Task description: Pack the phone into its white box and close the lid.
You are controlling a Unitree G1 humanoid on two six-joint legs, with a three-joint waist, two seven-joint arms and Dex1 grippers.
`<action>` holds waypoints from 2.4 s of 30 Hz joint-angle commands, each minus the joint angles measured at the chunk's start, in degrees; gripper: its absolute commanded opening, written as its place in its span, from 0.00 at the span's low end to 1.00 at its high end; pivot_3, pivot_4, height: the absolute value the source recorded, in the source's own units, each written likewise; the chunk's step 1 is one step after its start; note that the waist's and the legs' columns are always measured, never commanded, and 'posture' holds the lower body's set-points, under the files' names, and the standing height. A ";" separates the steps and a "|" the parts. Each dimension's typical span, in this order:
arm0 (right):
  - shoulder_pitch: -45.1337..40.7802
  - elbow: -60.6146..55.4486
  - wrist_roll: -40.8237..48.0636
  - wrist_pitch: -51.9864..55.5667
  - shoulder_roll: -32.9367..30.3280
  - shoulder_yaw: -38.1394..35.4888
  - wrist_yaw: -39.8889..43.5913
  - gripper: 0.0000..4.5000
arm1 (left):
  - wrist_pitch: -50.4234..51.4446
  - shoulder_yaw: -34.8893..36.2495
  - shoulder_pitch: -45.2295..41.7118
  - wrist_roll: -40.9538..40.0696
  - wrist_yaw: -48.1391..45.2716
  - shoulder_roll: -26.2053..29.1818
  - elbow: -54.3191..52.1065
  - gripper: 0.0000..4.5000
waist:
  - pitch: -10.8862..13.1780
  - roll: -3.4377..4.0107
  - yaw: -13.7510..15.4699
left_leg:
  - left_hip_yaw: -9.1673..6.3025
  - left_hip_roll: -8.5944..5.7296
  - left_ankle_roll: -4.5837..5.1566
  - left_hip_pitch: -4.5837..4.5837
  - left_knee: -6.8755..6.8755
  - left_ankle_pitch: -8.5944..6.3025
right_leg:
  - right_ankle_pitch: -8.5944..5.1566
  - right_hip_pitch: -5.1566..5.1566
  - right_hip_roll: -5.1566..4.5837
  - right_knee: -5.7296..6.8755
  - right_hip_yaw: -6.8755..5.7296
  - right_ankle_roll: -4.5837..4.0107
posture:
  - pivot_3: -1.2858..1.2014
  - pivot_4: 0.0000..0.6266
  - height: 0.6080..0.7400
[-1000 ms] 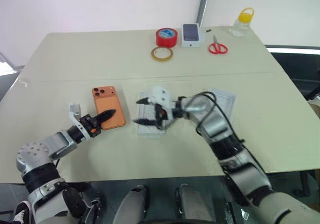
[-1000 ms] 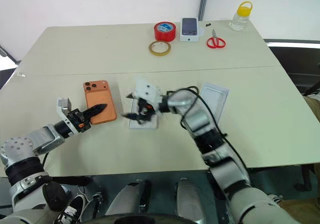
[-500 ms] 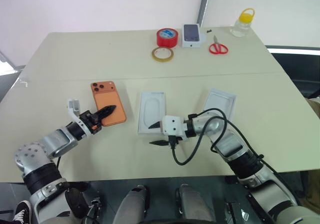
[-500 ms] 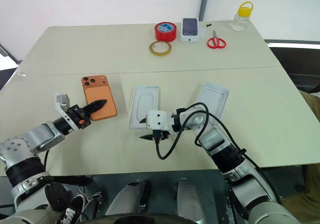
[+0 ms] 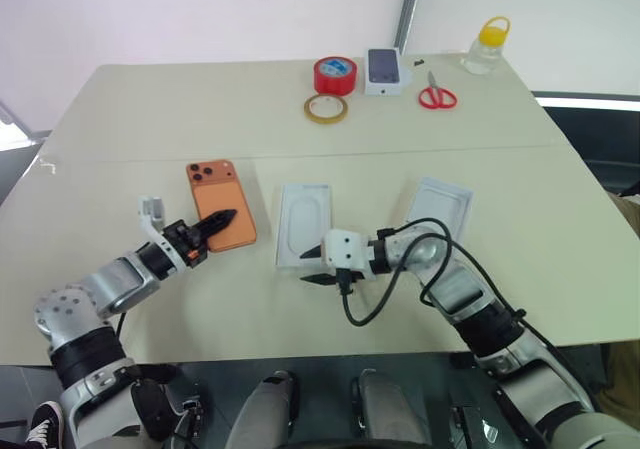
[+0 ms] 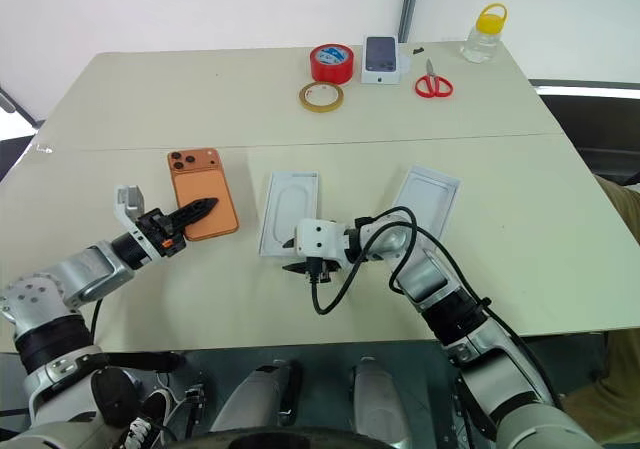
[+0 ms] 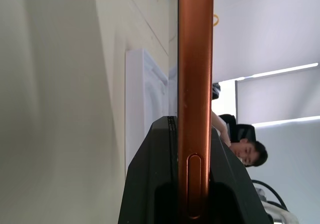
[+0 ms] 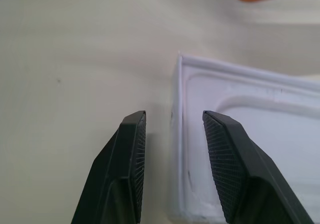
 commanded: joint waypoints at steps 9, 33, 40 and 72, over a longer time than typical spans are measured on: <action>-1.18 -4.63 1.56 2.94 0.98 0.54 1.70 0.01 | -2.64 -0.95 -1.29 -4.88 -0.42 1.45 -1.97 0.00 | 0.00 -0.01 -0.08 | 0.00 0.01 -0.01 0.00 0.00 0.00 | 0.00 0.00 0.00 0.00 0.00 0.00 | 0.52 0.24 1.00; -3.52 -10.17 -0.63 19.39 7.61 0.58 -5.79 0.99 | -7.64 -10.80 -0.55 -3.32 -3.98 2.27 -2.08 0.00 | -0.01 -0.03 -0.02 | 0.00 -0.01 -0.02 0.00 -0.01 0.01 | 0.00 -0.02 0.00 0.00 0.01 -0.01 | 0.52 0.24 1.00; -3.31 -10.54 6.09 17.40 1.91 -7.63 -3.33 0.99 | -8.06 -16.51 -2.86 1.51 -9.28 3.61 1.58 0.00 | -0.01 -0.03 0.35 | 0.00 -0.03 0.13 0.00 -0.01 -0.07 | 0.00 0.03 -0.02 -0.08 -0.01 -0.01 | 0.52 0.24 1.00; -8.03 0.60 5.02 12.93 3.57 -9.77 -11.87 0.69 | -16.25 -21.43 -4.48 19.50 -11.93 14.84 -3.82 0.80 | -0.01 -0.01 -0.15 | 0.00 -0.01 0.10 0.02 -0.07 -0.05 | 0.01 -0.01 -0.02 -0.07 0.01 -0.02 | 0.52 0.24 1.00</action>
